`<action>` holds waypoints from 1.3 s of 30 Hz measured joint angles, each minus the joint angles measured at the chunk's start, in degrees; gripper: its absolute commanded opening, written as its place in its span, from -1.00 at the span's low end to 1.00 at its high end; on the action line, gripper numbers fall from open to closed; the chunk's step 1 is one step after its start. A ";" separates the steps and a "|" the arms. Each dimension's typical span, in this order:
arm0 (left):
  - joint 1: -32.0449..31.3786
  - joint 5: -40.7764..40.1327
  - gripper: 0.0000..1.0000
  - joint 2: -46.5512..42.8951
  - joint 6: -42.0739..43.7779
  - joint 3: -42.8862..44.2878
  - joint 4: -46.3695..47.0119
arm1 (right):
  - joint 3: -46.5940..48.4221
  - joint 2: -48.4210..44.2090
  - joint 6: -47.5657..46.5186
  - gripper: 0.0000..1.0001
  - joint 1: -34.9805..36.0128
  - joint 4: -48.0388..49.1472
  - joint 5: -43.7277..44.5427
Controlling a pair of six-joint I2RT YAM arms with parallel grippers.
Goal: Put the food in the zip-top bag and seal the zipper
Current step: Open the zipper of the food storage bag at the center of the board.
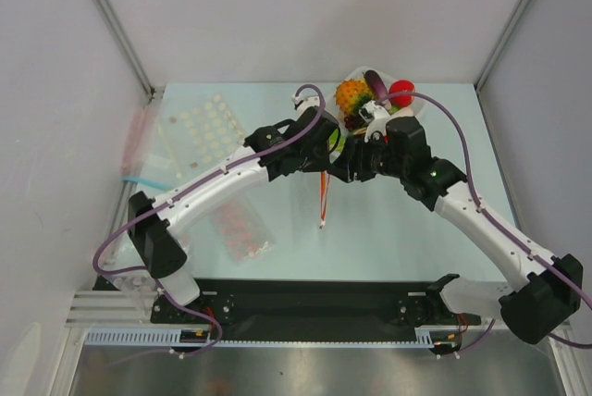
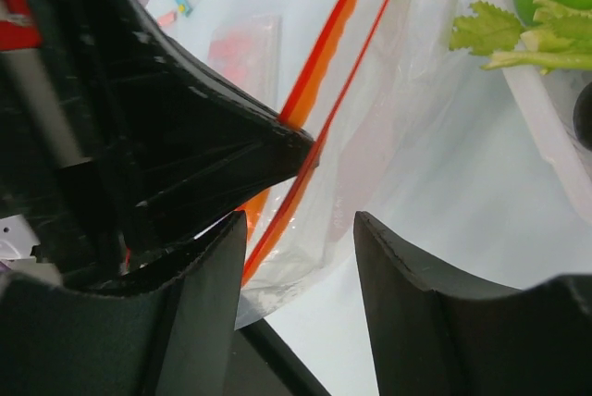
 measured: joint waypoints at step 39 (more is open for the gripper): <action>-0.09 2.12 -0.19 -3.58 6.23 -2.25 -2.69 | -0.66 2.29 2.54 -1.00 -0.35 0.35 2.19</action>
